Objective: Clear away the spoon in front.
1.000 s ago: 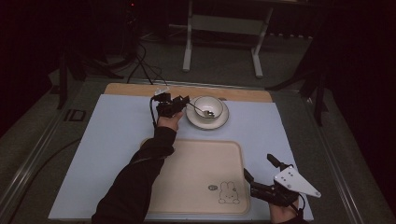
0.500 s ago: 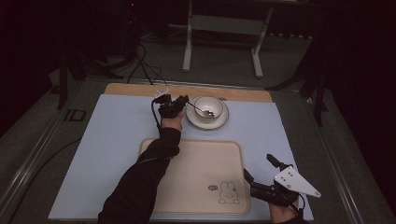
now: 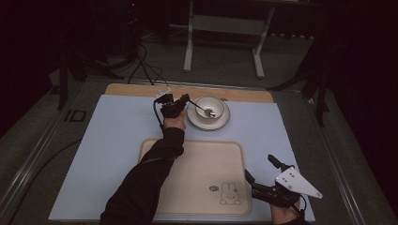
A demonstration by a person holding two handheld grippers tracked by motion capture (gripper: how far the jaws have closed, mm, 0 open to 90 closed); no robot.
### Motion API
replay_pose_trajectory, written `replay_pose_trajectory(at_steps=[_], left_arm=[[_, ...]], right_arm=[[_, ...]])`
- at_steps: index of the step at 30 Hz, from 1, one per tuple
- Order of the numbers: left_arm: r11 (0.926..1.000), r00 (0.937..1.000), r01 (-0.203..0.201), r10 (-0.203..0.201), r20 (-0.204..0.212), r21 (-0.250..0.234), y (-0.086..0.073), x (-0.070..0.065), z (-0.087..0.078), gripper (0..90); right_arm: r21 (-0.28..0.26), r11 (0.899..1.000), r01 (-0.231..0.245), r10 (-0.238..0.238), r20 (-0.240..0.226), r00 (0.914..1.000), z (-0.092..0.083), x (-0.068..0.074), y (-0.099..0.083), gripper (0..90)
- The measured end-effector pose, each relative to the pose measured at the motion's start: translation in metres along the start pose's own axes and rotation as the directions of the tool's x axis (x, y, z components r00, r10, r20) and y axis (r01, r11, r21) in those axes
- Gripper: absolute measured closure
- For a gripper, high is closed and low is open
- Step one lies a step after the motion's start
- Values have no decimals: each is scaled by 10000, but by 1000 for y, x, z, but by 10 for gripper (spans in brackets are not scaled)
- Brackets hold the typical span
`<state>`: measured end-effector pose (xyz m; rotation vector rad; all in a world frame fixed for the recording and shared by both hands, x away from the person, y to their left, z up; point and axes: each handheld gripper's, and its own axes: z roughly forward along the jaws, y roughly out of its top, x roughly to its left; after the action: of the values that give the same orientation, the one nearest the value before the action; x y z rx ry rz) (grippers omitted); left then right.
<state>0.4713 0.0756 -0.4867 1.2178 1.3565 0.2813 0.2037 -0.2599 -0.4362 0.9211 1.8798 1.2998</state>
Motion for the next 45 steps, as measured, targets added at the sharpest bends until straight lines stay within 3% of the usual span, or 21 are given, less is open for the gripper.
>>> replay_pose_trajectory(at_steps=[8,13,24,45], left_arm=[[9999,9995,-157,156,258,55,2,-7,0,892],[9986,9972,-537,536,531,1,12,-15,-7,893],[9971,9953,-764,767,595,-71,30,-21,-21,894],[9868,9784,-1619,1616,1288,-79,67,-39,-66,896]], right_arm=[[-45,10000,-16,16,28,10000,0,-1,0,114],[-81,10000,-13,14,60,10000,-1,-1,0,113],[-59,10000,-37,38,103,9999,0,-1,0,114],[-75,10000,4,-3,211,9998,0,0,0,113]])
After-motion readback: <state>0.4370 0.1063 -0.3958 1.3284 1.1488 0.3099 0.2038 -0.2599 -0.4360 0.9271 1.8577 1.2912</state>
